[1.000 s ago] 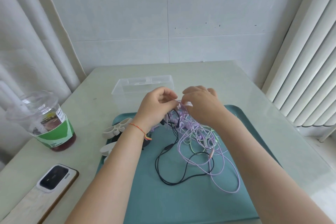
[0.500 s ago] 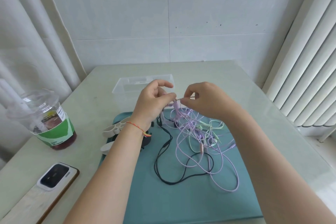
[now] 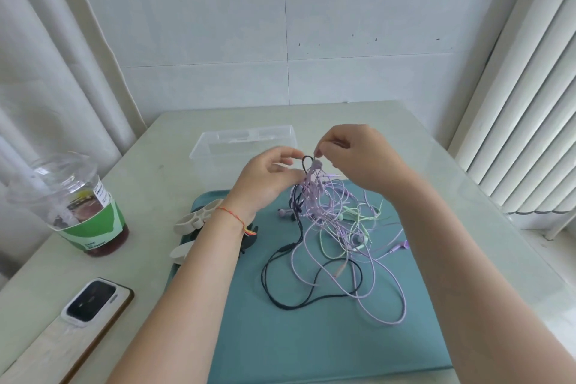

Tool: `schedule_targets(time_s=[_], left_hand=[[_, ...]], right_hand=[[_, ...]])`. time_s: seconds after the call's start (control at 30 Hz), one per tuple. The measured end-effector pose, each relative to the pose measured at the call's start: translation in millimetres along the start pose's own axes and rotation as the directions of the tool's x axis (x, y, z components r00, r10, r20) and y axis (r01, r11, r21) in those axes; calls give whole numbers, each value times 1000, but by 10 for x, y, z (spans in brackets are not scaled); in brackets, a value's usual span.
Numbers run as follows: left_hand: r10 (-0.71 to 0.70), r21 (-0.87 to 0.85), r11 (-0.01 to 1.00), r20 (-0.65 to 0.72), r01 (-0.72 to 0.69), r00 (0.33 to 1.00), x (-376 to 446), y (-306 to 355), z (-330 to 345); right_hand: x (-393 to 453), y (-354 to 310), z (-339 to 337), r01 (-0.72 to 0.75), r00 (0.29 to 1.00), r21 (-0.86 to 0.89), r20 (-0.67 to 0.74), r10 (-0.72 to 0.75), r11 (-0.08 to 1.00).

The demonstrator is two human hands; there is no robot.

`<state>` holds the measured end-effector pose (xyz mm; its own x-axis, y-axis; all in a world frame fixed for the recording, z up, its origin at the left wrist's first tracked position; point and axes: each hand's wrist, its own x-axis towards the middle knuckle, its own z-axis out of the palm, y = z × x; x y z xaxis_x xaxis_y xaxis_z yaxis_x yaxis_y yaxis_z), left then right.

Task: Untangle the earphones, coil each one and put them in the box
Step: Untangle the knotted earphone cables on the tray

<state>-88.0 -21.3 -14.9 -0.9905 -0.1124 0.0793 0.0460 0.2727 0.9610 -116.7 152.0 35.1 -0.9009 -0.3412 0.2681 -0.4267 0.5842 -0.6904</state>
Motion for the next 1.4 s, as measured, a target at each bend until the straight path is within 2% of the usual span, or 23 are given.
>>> schedule_targets(time_s=[0.1,0.17,0.23,0.33,0.47,0.53,0.63,0.7,0.83,0.97,1.07,1.2,1.3,1.4], left_hand=[[42,-154,988,223,-7,974,-22,4,22],[51,-145,989,245,-16,968,-27,17,21],[39,-109,994,165,-21,985,-26,34,29],[3,-52,999,-30,-5,1000,12,15,10],[-101,-244,968,-143,63,985,57,-59,-35],[-105,-260,965,-231,43,967,71,-71,-52],[-125,-282,958,-287,41,950,73,-72,-85],[-122,-249,967,-293,47,948,64,-73,-120],[-57,-171,985,-232,17,971,27,-25,-92],[55,-61,996,-49,-58,997,13,-9,-6],[52,-20,999,88,-51,995,-1,-33,37],[-7,220,975,-44,16,999,28,-93,34],[-52,322,943,-120,88,991,48,-128,-30],[-22,317,947,-118,58,993,15,-88,-45]], right_hand=[[-2,-33,66,16,1000,121,-23,-13,993],[-7,-40,97,25,999,204,-31,-19,979],[2,-23,115,43,998,214,-60,-31,976],[37,23,120,31,988,201,-155,0,979],[91,125,72,-72,960,236,-247,132,969],[102,163,54,-112,953,226,-252,169,968],[100,198,33,-152,935,258,-275,223,954],[93,191,7,-157,936,342,-248,251,926],[57,125,-10,-161,968,479,-95,233,863],[15,47,27,-157,984,584,23,178,796],[14,19,25,-137,988,683,37,153,718],[55,42,11,-67,973,726,-106,207,684],[83,84,-12,-3,940,752,-223,259,660],[80,78,-51,-19,951,766,-183,248,642]])
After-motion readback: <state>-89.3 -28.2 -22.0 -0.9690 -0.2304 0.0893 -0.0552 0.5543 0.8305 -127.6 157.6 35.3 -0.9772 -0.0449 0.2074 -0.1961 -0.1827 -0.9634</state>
